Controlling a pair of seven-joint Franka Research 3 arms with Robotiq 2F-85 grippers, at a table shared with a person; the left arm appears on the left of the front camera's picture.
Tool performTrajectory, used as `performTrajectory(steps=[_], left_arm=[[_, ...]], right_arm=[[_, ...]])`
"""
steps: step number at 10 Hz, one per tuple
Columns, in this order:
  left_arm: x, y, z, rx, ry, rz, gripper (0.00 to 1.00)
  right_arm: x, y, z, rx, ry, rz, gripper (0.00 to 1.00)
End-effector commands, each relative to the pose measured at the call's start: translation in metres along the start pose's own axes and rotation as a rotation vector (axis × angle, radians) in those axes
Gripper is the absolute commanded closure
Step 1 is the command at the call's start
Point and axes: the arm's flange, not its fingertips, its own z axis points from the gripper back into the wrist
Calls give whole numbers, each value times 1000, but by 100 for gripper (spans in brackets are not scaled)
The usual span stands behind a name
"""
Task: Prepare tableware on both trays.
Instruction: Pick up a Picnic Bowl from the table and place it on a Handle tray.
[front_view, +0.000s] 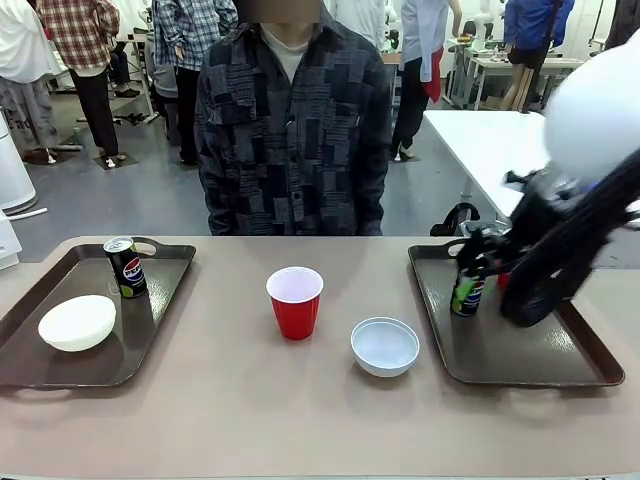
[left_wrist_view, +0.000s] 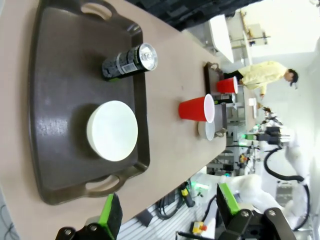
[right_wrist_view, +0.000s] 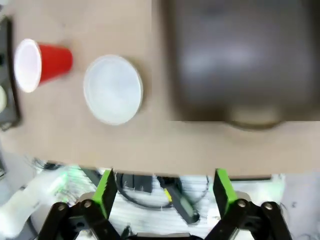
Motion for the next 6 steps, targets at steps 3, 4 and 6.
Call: performTrajectory(steps=[3,4,6], left_arm=[[-2,-2,1,-8,-4,5,0],[-2,-2,1,-8,-4,5,0],[-2,-2,1,-8,-4,5,0]], right_arm=[[6,16,-124,-108,-54,-44,0],[11,25,-134,-116,-44,-35,0],[13,38,-148,-139,-39,-11,0]])
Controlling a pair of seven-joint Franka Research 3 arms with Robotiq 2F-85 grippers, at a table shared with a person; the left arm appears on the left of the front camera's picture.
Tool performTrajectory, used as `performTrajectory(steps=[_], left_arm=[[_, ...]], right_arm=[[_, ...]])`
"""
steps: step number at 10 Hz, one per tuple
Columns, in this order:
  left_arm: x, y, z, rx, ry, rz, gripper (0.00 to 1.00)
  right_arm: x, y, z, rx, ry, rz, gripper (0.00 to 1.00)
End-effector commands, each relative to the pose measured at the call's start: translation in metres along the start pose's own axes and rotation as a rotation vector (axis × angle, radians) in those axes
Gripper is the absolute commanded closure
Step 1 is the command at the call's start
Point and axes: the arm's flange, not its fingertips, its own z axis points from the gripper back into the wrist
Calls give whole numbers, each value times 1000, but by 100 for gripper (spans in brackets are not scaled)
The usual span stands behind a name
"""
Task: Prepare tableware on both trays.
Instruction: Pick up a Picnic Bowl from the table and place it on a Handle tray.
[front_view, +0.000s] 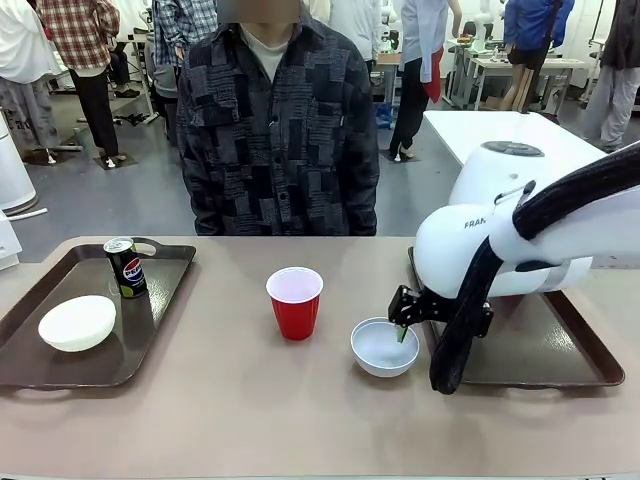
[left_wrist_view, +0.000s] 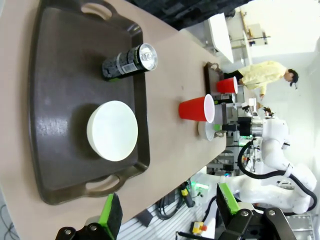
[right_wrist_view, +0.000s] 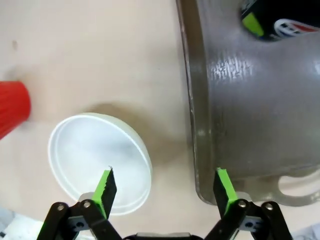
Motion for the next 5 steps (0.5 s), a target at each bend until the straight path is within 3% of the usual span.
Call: performTrajectory(steps=[1,5], left_arm=[[-2,-2,1,-8,-4,4,0],[-2,-2,1,-8,-4,4,0]], right_arm=[[-19,-1,-14,-26,-25,-1,0],[-19,15,-16,-47,-32,34,0]])
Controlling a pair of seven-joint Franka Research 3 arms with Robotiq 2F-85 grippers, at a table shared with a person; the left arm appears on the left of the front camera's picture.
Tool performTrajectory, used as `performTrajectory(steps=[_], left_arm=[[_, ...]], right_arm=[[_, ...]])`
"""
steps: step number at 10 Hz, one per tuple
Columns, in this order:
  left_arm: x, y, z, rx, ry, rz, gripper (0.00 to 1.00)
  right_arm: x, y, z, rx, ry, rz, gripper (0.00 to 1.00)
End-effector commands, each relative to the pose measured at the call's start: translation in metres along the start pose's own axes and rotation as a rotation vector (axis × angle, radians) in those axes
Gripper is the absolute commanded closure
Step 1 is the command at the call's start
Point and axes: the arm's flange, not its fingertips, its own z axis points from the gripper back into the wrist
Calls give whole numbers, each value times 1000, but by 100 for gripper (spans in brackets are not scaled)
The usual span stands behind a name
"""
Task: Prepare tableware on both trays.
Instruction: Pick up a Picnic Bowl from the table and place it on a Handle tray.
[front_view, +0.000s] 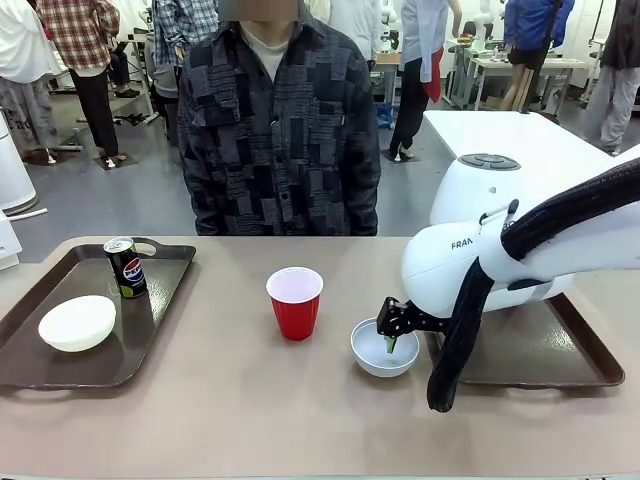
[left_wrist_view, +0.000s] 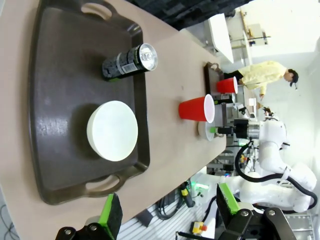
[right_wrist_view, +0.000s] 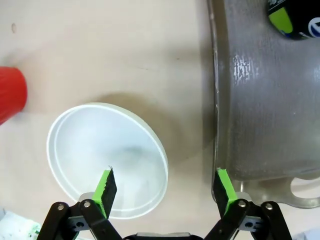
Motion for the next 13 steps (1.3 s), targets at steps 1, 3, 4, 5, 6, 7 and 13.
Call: performTrajectory(steps=[1,3,4,5,6,7,13], left_arm=[[-2,-2,1,-8,-4,4,0],[-2,-2,1,-8,-4,4,0],[-2,-2,1,-8,-4,4,0],[-2,-2,1,-8,-4,4,0],[-2,-2,1,-8,-4,4,0],[-2,-2,1,-8,-4,4,0],[-2,-2,1,-8,-4,4,0]], right_arm=[[-9,1,-5,-28,-28,-12,0],[-11,2,-6,-13,-10,23,20],[-13,5,-4,-8,-11,36,20],[-14,7,-2,-6,-12,44,40],[-15,8,0,-9,-14,45,25],[-15,10,-1,-11,-13,46,60],[-13,10,-2,-15,-3,48,100]])
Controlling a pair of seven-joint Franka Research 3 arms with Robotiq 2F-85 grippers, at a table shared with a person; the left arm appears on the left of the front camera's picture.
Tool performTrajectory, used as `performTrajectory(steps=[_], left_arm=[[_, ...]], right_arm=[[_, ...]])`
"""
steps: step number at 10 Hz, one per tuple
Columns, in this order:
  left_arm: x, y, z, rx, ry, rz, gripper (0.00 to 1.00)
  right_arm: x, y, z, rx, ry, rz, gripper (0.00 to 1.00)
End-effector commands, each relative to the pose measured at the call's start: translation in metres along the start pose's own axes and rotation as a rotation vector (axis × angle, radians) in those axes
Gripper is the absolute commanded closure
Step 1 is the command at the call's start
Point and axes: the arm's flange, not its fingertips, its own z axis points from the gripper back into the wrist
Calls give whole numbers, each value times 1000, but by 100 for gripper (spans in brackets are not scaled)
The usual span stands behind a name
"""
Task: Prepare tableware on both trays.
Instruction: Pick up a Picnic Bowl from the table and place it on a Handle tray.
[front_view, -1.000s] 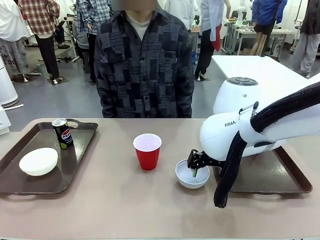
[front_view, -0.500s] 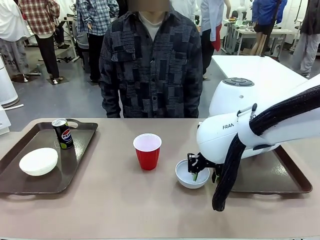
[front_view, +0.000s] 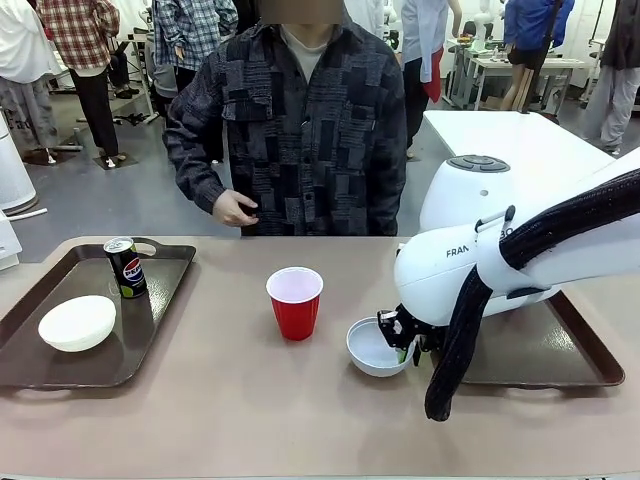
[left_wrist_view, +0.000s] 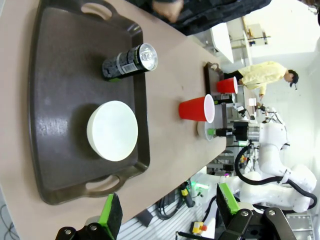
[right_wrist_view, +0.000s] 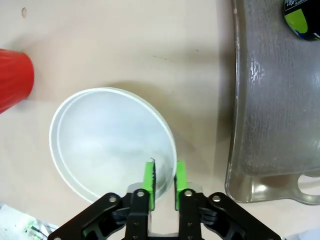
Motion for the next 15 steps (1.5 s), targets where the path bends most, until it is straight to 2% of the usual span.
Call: performTrajectory(steps=[1,5,8,11,13,15], left_arm=[[-2,-2,1,-8,-3,4,0],[-2,-2,1,-8,-3,4,0],[-2,-2,1,-8,-3,4,0],[-2,-2,1,-8,-3,4,0],[-2,-2,1,-8,-3,4,0],[-2,-2,1,-8,-3,4,0]], right_arm=[[-3,-3,-4,-10,0,4,100],[-5,-8,3,-4,26,19,100],[-23,-30,73,43,86,47,99],[-22,-99,133,115,120,0,99],[-14,-146,152,152,150,39,99],[-8,-193,168,139,126,43,99]])
